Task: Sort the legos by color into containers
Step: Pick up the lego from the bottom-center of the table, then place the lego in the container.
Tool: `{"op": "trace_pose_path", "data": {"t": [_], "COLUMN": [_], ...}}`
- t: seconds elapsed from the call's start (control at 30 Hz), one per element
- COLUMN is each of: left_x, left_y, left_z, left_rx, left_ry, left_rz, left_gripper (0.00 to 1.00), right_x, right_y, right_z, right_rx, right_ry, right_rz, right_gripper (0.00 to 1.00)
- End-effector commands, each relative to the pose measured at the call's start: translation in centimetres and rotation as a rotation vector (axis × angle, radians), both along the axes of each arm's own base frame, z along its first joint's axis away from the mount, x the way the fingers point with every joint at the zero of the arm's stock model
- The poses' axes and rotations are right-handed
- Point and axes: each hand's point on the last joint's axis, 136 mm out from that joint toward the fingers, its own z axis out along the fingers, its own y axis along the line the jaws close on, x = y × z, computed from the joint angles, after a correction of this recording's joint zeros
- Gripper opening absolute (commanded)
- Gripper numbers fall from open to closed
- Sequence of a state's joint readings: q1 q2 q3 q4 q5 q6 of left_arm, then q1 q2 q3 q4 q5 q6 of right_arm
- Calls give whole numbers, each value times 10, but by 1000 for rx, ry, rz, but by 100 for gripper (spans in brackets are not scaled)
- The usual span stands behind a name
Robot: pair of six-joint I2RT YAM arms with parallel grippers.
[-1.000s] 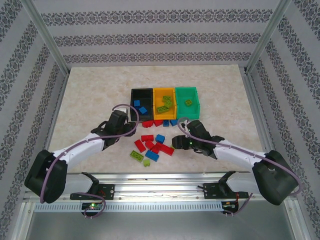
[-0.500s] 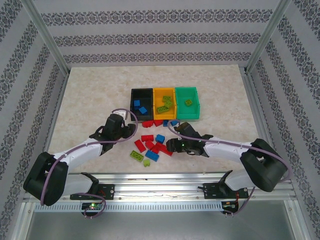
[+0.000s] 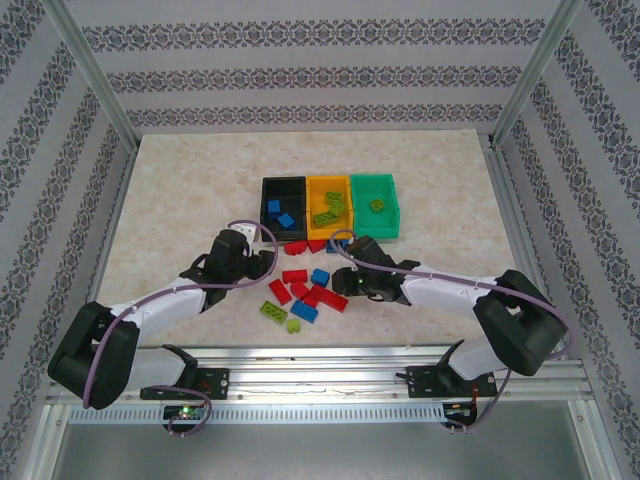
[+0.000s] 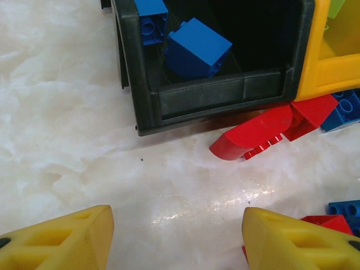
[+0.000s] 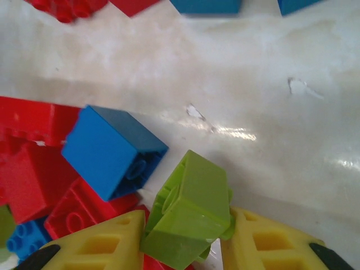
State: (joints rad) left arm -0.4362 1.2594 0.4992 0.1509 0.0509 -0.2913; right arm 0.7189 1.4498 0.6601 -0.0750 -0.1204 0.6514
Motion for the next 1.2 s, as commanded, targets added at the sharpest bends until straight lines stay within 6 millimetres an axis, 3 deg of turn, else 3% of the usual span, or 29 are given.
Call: {"op": "trace_pose_path", "data": {"t": [0.0,0.17,0.33,0.43,0.53,0.67,0.83,1.17], "left_x": [7,9,8,8,8,8,9,16], "left_y": [-4,-2,1,1,3,4,6,39], "left_z": [7,9,8,8,7,9,8,-8], "left_rx": [-37,-33,-33,-33,-31,-31,-27,-181], "left_ry": [-36,-40,-41,-41,-39,-44,-44,32], "left_rz": [-11,-2,5,7,11,15,27,173], "left_gripper": [62,62,62,62,62,62,62,61], "right_x": [22,68,131,162,171,153,96,-12], "right_y": [4,1,-2,2,8,16,30,63], "right_z": [25,69,104,108,111,105,87,49], "right_rx": [35,110,180,237,308,319,237,88], "right_ry": [-47,-139,-203,-176,-143,-125,-123,-79], "right_rz": [-6,-40,-89,-103,-105,-60,69,337], "right_gripper": [33,33,35,48,53,54,54,53]}}
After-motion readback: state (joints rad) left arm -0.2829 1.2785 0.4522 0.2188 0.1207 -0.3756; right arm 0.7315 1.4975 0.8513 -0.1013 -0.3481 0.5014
